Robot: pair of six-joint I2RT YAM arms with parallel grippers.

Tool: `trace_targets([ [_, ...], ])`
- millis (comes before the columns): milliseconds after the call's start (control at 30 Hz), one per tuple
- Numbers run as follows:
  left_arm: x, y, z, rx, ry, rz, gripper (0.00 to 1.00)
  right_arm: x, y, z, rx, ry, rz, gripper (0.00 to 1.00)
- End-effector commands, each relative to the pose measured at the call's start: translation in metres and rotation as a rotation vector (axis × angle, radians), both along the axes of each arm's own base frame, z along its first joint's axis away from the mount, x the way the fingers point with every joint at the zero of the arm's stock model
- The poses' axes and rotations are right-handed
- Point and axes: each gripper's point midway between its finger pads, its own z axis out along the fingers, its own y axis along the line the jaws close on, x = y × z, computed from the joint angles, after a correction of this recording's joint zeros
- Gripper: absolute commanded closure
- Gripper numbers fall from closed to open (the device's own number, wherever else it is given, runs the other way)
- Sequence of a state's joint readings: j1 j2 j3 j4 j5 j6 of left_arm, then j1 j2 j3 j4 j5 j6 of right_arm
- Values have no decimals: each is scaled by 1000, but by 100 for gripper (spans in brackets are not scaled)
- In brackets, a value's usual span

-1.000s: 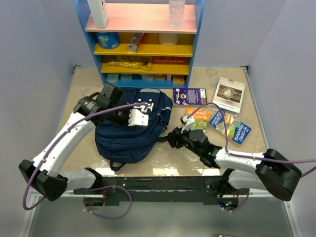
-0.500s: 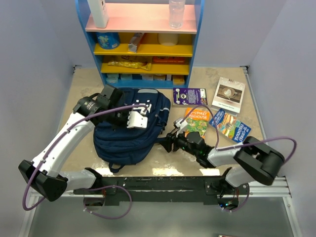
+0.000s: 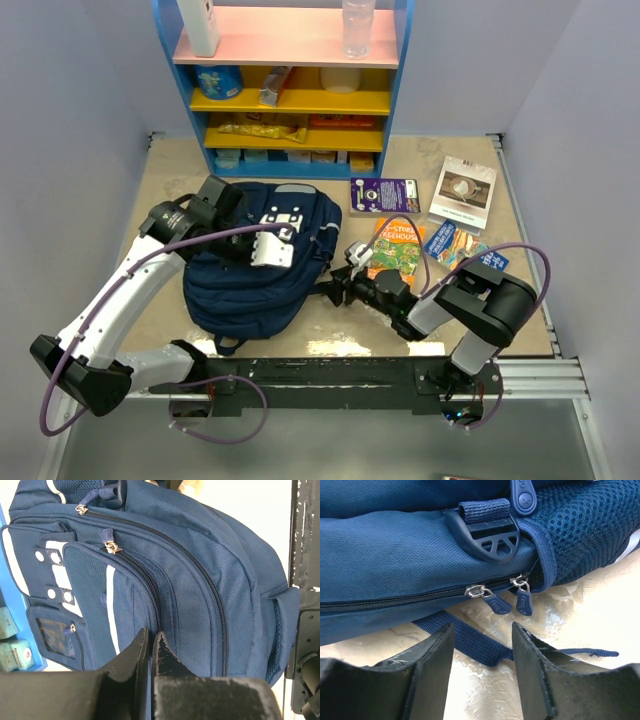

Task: Pack the student bag
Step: Unzip the student bag at the center of the board.

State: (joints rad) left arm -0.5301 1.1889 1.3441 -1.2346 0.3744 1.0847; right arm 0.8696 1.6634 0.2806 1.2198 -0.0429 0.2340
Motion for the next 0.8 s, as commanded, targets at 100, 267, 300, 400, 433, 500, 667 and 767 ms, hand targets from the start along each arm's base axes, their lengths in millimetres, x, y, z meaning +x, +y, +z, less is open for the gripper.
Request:
trace_targets([
  [100,-1,-1,19,-48,-64,-15,100,12,12,31,82,-120,6,53],
  [267,-2,-1,17,-50,-58,-19,100,16,12,36,77,-153,-3,57],
  [300,-2,-1,17,-51,-58,-20,100,17,13,39,83,-165,-5,58],
  [400,-2,-2,18,-56,-54,-19,100,19,15,42,89,-181,-2,59],
  [433,-2,-3,18,-57,-56,-19,100,20,17,44,92,-184,3,59],
  [500,-2,-3,18,-60,-51,-18,100,21,19,43,93,-184,4,59],
  [667,-4,-4,19,-69,-45,-22,100,26,23,39,78,-184,0,61],
  [767,-5,-4,17,-65,-43,-23,100,28,25,35,69,-179,-1,69],
])
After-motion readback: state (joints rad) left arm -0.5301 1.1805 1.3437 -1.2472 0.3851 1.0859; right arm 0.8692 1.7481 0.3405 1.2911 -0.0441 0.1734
